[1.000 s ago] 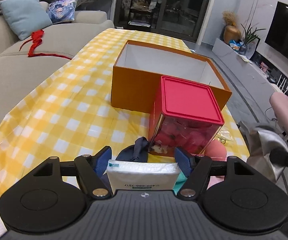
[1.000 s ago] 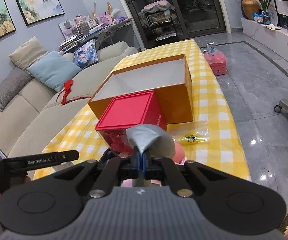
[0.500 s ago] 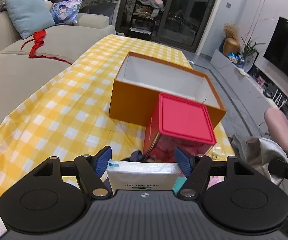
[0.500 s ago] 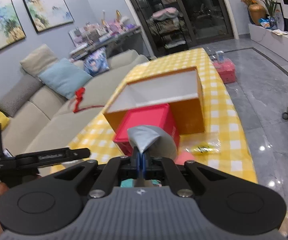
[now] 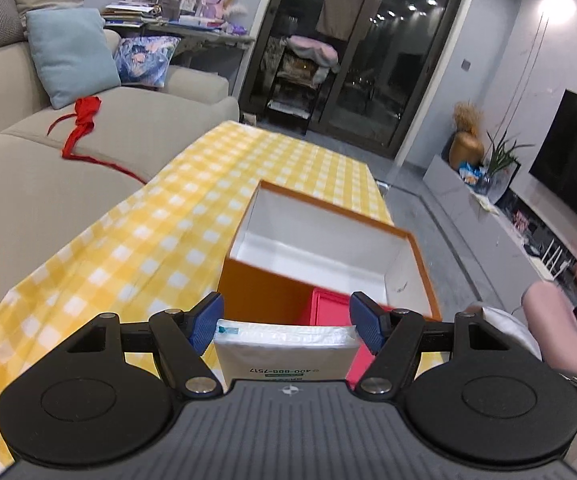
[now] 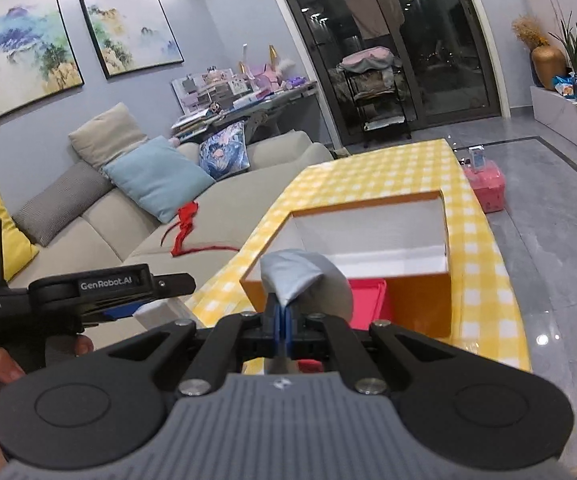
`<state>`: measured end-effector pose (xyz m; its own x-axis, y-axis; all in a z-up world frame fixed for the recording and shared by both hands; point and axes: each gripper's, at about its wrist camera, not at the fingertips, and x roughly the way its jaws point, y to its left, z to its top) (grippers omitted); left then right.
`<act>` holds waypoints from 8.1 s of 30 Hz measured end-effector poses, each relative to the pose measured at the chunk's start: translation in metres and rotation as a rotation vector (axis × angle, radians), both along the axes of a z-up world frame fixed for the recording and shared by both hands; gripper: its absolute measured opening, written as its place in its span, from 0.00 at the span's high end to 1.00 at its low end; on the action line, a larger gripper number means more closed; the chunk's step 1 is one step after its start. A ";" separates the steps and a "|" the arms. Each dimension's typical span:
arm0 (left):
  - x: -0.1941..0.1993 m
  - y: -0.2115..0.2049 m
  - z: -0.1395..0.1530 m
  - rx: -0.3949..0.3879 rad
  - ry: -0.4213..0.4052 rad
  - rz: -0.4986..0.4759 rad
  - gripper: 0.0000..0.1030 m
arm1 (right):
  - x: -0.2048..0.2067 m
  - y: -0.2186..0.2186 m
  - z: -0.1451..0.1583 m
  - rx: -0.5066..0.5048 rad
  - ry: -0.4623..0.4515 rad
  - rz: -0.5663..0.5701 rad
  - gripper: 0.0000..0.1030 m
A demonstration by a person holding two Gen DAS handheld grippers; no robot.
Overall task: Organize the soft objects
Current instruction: 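Carry the tissue pack and grey fabric in both grippers over the orange box, then lower both grippers into the orange box and open them to release, then move both empty grippers back toward the pile of soft items, then grasp the pink cloth with the right gripper and lift it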
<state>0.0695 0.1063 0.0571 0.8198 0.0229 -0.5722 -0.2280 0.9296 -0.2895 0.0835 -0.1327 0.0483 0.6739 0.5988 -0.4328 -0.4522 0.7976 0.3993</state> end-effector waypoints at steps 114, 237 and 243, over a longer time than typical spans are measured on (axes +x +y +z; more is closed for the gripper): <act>0.173 0.019 -0.067 -0.032 0.062 0.002 0.00 | 0.228 0.125 -0.105 -0.206 0.120 0.115 0.03; -0.092 -0.049 -0.117 0.090 0.281 -0.328 0.00 | 0.005 0.041 -0.142 -0.495 0.313 0.083 0.88; -0.092 -0.052 -0.115 0.109 0.281 -0.331 0.00 | 0.004 0.037 -0.129 -0.468 0.284 0.069 1.00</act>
